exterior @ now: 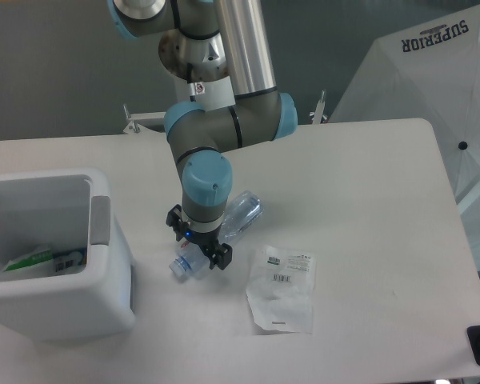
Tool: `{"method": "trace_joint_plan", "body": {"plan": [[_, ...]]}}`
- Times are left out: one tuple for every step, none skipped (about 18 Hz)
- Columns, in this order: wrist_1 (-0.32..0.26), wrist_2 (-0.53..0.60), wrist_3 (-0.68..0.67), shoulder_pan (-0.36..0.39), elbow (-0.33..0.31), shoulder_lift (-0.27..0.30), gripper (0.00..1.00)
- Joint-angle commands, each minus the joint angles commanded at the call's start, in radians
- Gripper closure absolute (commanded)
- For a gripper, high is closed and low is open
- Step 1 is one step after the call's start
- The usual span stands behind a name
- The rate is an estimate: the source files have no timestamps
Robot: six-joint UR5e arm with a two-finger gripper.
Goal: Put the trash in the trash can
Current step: 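Close the gripper fingers around the bottle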
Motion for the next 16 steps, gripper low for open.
{"method": "trace_joint_plan", "body": {"plan": [[0.000,0.002,0.000,0.000,0.000,0.000,0.19],[0.000,0.000,0.000,0.000,0.002,0.003,0.22],[0.002,0.002,0.000,0.000,0.002,0.005,0.25],[0.002,0.002,0.000,0.000,0.002,0.005,0.26],[0.000,0.000,0.000,0.000,0.002,0.005,0.26],[0.000,0.000,0.000,0.000,0.002,0.005,0.27],[0.000,0.000,0.000,0.000,0.002,0.005,0.27],[0.000,0.000,0.000,0.000,0.002,0.006,0.29],[0.000,0.002,0.000,0.000,0.002,0.006,0.29],[0.000,0.000,0.000,0.000,0.002,0.006,0.31],[0.000,0.000,0.000,0.000,0.002,0.006,0.33],[0.000,0.000,0.000,0.000,0.003,0.006,0.33],[0.000,0.000,0.000,0.000,0.003,0.008,0.33],[0.000,0.000,0.000,0.000,0.003,0.009,0.33],[0.000,0.000,0.000,0.002,0.005,0.009,0.33],[0.000,0.002,-0.002,0.002,0.003,0.011,0.33]]}}
